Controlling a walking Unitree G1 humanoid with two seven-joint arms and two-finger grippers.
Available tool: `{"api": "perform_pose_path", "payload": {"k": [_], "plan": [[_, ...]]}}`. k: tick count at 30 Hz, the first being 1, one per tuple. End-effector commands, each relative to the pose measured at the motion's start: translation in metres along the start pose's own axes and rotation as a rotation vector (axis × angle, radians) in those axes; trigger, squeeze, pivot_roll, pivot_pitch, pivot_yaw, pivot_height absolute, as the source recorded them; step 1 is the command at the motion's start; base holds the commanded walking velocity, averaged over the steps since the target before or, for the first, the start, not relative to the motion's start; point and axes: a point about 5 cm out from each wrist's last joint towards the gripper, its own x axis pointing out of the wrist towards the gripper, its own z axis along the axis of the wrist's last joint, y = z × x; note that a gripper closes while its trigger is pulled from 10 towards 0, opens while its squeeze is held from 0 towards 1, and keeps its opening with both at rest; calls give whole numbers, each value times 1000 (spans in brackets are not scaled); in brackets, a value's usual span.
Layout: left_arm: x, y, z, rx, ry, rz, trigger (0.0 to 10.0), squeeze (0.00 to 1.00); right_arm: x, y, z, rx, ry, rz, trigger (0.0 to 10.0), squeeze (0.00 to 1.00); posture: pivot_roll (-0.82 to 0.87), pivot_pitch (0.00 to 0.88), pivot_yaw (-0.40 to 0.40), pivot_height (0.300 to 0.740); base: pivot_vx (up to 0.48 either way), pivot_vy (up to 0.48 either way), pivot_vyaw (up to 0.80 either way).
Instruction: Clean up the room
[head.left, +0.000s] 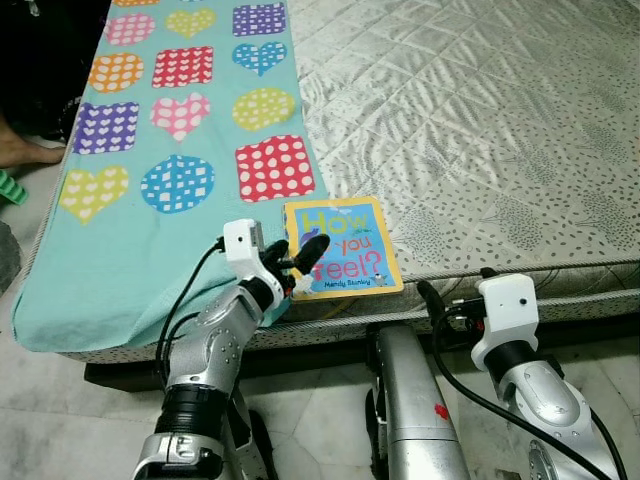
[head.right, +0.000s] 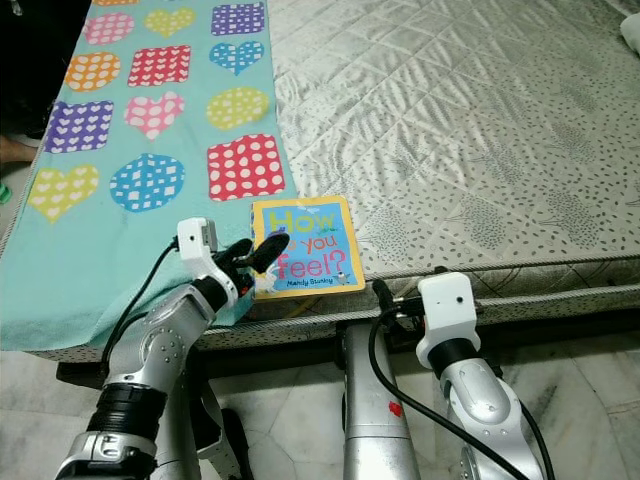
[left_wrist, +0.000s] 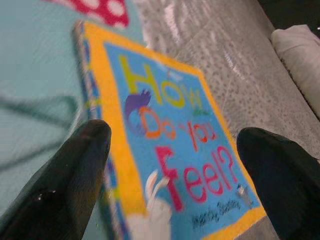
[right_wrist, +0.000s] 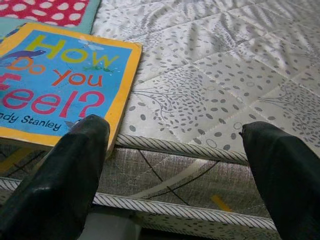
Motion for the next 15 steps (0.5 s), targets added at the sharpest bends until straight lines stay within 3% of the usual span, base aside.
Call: {"api": "perform_pose_path", "payload": {"k": [1,5,15], "plan": [[-3,1,-8,-26,37,-9,10000,0,-1,1,2,-3,-7,6,10000,0,-270,245,46,500,0,0,0],[-2,-1,-15,-56,57,-22,10000,0,1,0,3,-6,-9,6,10000,0,-272,244,45,500,0,0,0],[2,10,-21,-130,78,10,10000,0,1,-1,4,-12,-13,0,10000,0,-283,243,44,500,0,0,0]]}}
